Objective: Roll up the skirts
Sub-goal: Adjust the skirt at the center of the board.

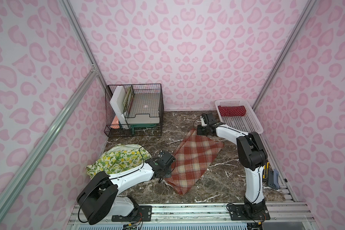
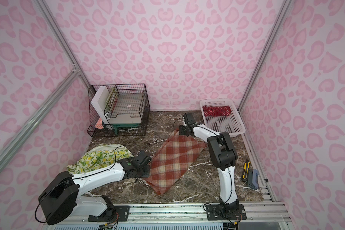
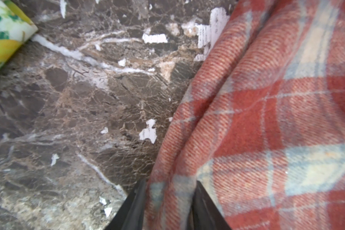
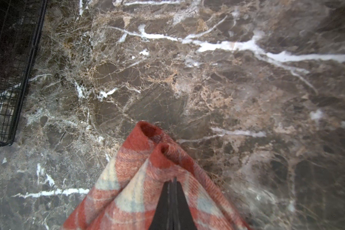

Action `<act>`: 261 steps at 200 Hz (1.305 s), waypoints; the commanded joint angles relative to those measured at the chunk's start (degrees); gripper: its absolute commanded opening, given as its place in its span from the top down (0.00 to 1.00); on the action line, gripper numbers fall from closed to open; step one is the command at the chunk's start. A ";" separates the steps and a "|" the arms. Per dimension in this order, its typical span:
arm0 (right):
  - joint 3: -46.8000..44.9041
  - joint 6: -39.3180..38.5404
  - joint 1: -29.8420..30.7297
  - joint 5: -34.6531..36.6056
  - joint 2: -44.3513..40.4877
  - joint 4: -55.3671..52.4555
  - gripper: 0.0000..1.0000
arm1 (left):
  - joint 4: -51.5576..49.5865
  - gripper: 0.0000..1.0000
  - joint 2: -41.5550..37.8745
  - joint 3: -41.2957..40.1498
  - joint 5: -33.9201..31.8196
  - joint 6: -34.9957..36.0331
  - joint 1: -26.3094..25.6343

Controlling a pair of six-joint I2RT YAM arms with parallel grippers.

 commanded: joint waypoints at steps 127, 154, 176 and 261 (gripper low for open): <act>4.46 0.13 2.45 5.01 -0.34 -1.63 1.00 | -2.41 0.59 0.75 0.97 0.18 -0.16 0.09; 3.88 -0.14 3.69 5.63 -3.42 -1.69 1.00 | -2.06 0.59 0.90 0.87 0.09 -0.16 0.05; 6.91 -0.65 3.98 5.14 -1.21 -2.78 1.00 | -1.88 0.59 1.08 0.70 0.13 -0.22 0.10; 15.32 -1.34 2.19 2.85 10.95 -2.53 0.89 | -3.70 0.56 1.18 3.07 -3.74 0.25 0.03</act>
